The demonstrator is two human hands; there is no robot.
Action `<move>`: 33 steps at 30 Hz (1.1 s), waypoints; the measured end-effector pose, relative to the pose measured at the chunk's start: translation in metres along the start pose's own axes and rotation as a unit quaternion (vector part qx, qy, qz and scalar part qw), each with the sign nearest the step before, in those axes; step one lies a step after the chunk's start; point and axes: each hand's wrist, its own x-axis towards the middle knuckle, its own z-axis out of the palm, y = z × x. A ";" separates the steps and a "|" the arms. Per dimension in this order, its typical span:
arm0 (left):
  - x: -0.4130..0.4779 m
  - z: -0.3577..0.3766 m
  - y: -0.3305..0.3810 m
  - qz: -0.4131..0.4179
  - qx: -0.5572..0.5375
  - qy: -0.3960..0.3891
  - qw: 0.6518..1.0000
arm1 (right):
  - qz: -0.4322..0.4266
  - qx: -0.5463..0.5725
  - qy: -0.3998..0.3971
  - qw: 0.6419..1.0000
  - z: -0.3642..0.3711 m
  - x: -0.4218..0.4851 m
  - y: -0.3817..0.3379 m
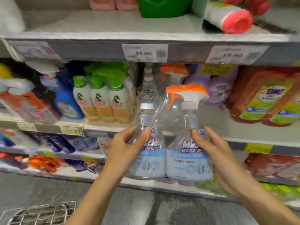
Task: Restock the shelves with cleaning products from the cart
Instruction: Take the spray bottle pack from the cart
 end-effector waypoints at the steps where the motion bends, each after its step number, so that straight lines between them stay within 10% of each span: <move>1: 0.013 0.001 -0.009 -0.002 -0.004 -0.006 1.000 | -0.006 -0.002 0.016 1.000 -0.002 0.014 0.006; 33: 0.159 0.017 -0.096 0.191 0.257 -0.001 0.947 | -0.140 -0.175 -0.008 0.975 0.007 0.157 0.068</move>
